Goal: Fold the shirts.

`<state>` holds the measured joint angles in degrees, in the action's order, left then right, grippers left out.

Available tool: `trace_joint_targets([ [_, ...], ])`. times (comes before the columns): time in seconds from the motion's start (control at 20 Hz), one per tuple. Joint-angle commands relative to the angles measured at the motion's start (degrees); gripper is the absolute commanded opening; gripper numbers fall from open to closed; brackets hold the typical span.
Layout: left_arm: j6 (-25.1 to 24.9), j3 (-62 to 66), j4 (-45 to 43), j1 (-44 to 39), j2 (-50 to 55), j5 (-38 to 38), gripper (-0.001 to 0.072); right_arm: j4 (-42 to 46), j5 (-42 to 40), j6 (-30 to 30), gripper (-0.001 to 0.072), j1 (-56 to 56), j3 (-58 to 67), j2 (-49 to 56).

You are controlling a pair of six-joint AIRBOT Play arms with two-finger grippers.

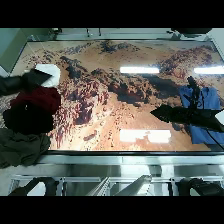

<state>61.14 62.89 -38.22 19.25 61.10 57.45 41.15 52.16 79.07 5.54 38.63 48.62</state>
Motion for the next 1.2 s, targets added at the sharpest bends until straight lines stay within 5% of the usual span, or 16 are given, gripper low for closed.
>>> trace_joint_targets([
  [0.0,-0.26,14.67,-2.78,12.13,12.98,-9.53,0.072,-0.48,-2.45,0.02,0.0354,0.04,-0.02,0.42],
  [0.05,-0.26,20.37,-2.8,14.27,19.26,-9.38,0.072,-0.46,-3.28,0.02,0.0583,0.04,-0.02,0.87],
  [0.1,-0.28,25.55,-2.82,15.63,25.18,-8.96,0.072,-0.48,-3.61,0.04,0.0639,0.04,-0.02,1.33],
  [0.4,-1.68,56.02,-10.82,12.7,58.9,-8.15,0.072,-0.48,-3.91,0.02,0.0638,0.07,-0.02,3.76],
  [0.65,-1.79,51.25,-14.88,6.12,66.36,-25.77,0.072,-0.48,-3.89,0.28,0.0638,0.07,-0.02,4.52],
  [0.75,-2.34,50.75,-16.87,4.46,67.23,-26.97,0.0701,-0.5,-3.76,0.44,0.0638,0.07,-0.02,4.59],
  [0.8,-2.36,51.21,-20.35,3.74,67.38,-26.01,0.0574,-0.5,-3.74,0.44,0.0638,0.07,-0.02,4.59],
  [0.9,-2.16,54.47,-26.56,2.75,67.32,-20.46,0.001,-0.5,-3.76,0.42,0.0638,0.07,-0.02,4.59],
  [1.15,-2.14,58.27,-18.64,0.7,56.08,-15.82,0.0019,-1.53,-3.76,0.42,0.0637,0.07,-0.02,4.61],
])
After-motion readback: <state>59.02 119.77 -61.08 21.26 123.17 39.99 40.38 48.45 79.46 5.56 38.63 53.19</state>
